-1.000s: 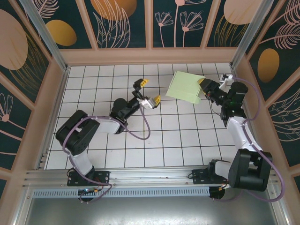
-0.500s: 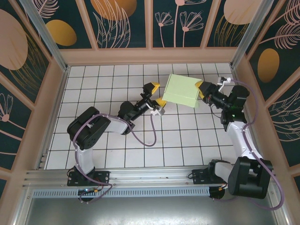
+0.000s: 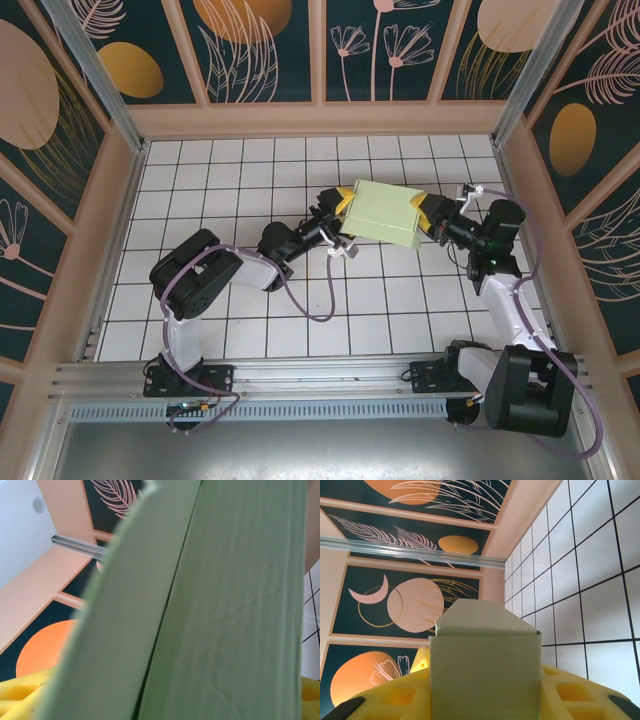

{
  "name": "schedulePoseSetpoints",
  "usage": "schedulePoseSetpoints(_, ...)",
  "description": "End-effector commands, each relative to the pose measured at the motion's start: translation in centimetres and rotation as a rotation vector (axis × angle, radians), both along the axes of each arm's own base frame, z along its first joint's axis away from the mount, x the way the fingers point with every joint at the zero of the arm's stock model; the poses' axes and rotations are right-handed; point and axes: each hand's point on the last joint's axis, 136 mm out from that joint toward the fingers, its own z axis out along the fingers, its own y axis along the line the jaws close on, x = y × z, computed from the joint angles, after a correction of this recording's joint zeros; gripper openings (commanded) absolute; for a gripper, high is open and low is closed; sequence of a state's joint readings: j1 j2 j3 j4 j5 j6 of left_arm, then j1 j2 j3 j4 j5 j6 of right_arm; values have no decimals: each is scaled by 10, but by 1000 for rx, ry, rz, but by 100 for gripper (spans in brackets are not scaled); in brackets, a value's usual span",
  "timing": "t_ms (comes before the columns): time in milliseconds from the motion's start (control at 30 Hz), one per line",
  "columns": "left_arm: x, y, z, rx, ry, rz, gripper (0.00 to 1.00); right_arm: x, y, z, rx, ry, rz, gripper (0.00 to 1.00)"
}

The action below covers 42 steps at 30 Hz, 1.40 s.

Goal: Fold the paper box

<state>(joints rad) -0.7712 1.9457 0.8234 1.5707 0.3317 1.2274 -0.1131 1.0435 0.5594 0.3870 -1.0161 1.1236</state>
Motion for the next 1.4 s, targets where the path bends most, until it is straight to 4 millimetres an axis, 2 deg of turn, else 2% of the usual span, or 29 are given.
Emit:
schedulePoseSetpoints(0, -11, 1, 16, -53, -61, -22, 77, -11, 9, -2, 14, -1, 61, 37)
schedulePoseSetpoints(133, -12, 1, 11, -45, -55, -22, 73, -13, 11, -3, 19, 8, 68, 37)
schedulePoseSetpoints(433, -14, 3, 12, -58, -52, -24, 54, -14, 10, -1, 22, 12, 64, 38)
schedulePoseSetpoints(533, -15, 4, 13, -71, -47, -29, 42, -13, 10, -1, 20, 14, 62, 38)
schedulePoseSetpoints(700, -16, 8, 13, -83, -38, -26, 38, -11, 11, -1, 17, 20, 50, 40)
schedulePoseSetpoints(800, -16, 10, 11, -81, -25, -20, 34, -9, 10, 1, 9, 16, 37, 47)
schedulePoseSetpoints(867, -13, 9, 4, -65, 1, -8, 32, -7, 8, 2, -8, 8, 21, 62)
schedulePoseSetpoints(933, -9, 12, 0, -78, 47, 1, 33, -5, 4, 4, -57, -19, -9, 74)
schedulePoseSetpoints(1033, -6, 17, -7, -104, 140, 8, 33, 1, -9, 3, -177, -47, -79, 81)
schedulePoseSetpoints(1233, 1, 30, -36, -86, 357, 64, 34, 6, -44, 9, -406, -126, -250, 83)
schedulePoseSetpoints(1367, -2, 46, -61, -64, 546, 111, 35, 3, -54, 14, -572, -202, -265, 80)
